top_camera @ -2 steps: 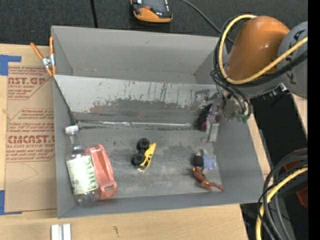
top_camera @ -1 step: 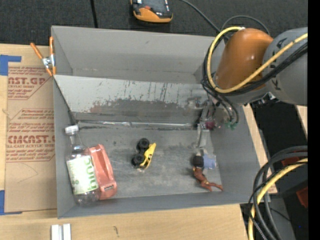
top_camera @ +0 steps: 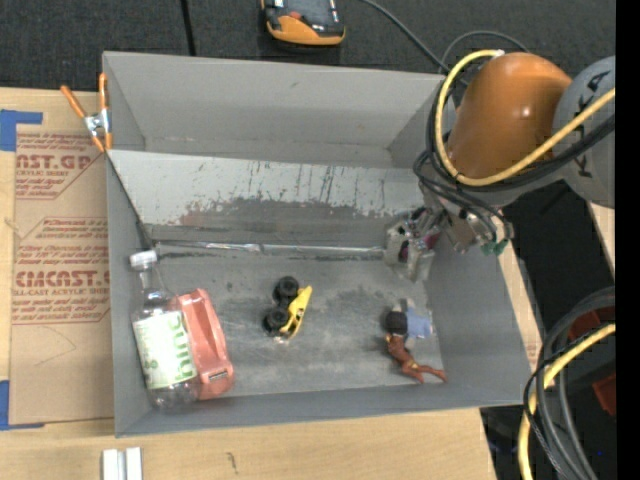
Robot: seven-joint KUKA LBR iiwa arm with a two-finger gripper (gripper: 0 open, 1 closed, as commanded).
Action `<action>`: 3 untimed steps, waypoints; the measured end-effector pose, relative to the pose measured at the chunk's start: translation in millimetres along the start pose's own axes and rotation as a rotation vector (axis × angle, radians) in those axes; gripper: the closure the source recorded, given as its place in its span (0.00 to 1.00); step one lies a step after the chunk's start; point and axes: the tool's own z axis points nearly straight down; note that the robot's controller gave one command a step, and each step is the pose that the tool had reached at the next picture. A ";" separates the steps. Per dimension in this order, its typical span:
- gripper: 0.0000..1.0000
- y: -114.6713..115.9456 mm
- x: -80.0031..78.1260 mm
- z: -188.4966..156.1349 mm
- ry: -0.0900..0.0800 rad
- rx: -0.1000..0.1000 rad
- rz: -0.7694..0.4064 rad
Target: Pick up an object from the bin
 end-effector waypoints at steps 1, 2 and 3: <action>0.00 -1.8 1.6 -5.1 -0.001 0.000 -0.011; 0.00 -1.8 1.6 -5.1 -0.001 0.000 -0.011; 0.00 48.8 -12.3 24.5 -0.002 0.001 0.016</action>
Offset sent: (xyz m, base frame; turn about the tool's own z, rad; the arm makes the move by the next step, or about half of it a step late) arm 0.0000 0.0000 0.0000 0.0000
